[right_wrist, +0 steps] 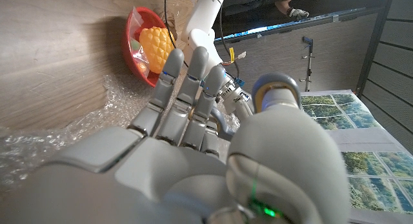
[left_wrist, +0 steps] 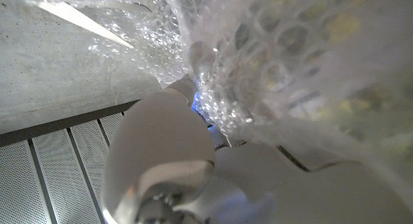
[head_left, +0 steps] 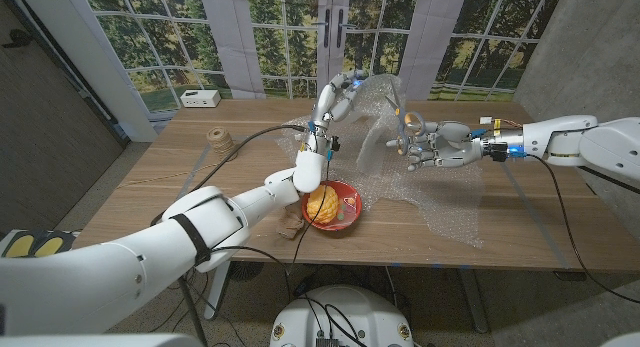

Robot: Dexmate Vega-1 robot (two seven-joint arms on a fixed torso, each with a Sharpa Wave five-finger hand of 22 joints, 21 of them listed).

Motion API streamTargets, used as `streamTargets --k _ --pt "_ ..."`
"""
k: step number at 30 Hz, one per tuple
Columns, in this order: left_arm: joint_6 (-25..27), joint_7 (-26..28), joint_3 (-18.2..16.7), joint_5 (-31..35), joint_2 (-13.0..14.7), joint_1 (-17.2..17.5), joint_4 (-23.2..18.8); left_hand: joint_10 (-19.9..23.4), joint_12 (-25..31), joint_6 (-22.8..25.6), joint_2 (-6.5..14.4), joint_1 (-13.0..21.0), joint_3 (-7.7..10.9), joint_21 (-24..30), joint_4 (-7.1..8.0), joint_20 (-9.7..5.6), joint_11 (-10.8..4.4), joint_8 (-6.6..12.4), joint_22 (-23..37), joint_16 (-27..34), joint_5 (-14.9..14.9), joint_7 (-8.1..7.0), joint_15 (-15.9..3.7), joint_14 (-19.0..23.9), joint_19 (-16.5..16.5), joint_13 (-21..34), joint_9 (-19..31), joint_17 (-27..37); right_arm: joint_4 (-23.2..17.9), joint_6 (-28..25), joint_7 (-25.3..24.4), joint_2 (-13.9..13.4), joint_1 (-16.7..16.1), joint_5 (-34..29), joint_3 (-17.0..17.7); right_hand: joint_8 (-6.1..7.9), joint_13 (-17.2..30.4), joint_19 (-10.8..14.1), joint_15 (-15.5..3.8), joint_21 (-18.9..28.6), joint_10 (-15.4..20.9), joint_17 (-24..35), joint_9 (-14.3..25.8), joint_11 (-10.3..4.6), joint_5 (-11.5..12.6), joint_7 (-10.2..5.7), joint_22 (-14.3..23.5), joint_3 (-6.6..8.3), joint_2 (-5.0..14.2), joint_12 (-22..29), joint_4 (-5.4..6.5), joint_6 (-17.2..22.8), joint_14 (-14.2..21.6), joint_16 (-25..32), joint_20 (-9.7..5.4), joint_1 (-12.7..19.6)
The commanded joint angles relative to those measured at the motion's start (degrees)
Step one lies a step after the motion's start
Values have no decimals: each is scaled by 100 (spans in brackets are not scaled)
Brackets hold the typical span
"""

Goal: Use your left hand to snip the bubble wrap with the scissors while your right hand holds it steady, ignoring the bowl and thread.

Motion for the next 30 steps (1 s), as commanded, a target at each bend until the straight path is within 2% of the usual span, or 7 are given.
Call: streamTargets --k 1,5,9,12,20,24,30 --pt "798 -537 -284 239 202 290 -756 -132 216 308 -29 -146 209 -32 63 -494 23 112 98 -10 36 -122 -224 -130 -76 29 130 114 -275 118 -102 -163 -218 29 212 26 15 34 -644 -19 68 32 13 -12 54 -8 5 5 66 50 -23 -3 39 -7 -5 35" --pt "1017 -531 -341 355 248 365 -941 -204 402 238 -24 -348 335 -75 192 -457 20 144 151 -7 62 -221 -223 -181 -117 31 362 194 -341 188 -103 -217 -333 60 323 26 8 42 -646 -27 65 45 7 -20 57 -8 5 3 69 48 -34 2 44 -11 -7 48" --pt "1592 -889 -446 327 426 578 -1562 -1266 1433 -471 -35 -1187 1278 -347 711 -471 -2 582 374 -209 257 -481 -223 -748 -206 43 2177 631 -395 224 -144 -257 -446 121 445 25 -3 43 -647 -33 67 47 4 -14 60 -18 6 6 86 46 -36 2 45 -19 -9 55" --pt "1370 -575 -410 486 263 454 -1154 -1441 1641 -621 -47 -1329 1410 -346 697 -500 -62 691 434 -249 258 -573 -222 -817 -233 38 2562 708 -427 266 -147 -286 -532 132 526 24 -17 46 -641 -39 76 54 1 -12 60 -11 7 -2 92 43 -28 1 47 -24 -11 37" --pt "914 727 90 1046 -168 -135 174 397 2959 -787 -38 -1704 1471 -130 604 -468 -313 962 366 -64 104 -920 -204 -408 88 61 3279 979 -505 231 -171 -273 -587 197 588 19 -41 65 -643 -53 90 66 -7 -4 61 -10 7 -19 96 43 -32 -12 50 -44 -14 28" --pt "942 1142 302 1173 -325 -306 550 1692 2277 -844 -88 -2036 1775 -98 575 -514 -304 932 242 -240 97 -923 -210 41 257 -1288 3322 636 -483 167 -156 -225 -510 215 515 21 -33 71 -643 -59 81 66 -10 -25 63 -13 7 -23 107 48 -29 -8 53 -54 -9 21" --pt "1008 1142 52 1518 -457 -338 775 1901 2104 -650 -131 -2025 1896 27 326 -545 -262 862 315 -246 55 -962 -212 251 291 -1399 3130 550 -436 99 -134 -183 -443 242 441 23 -61 82 -644 -72 101 60 -13 -1 64 -9 7 -34 130 45 -15 0 60 -77 -9 -6"
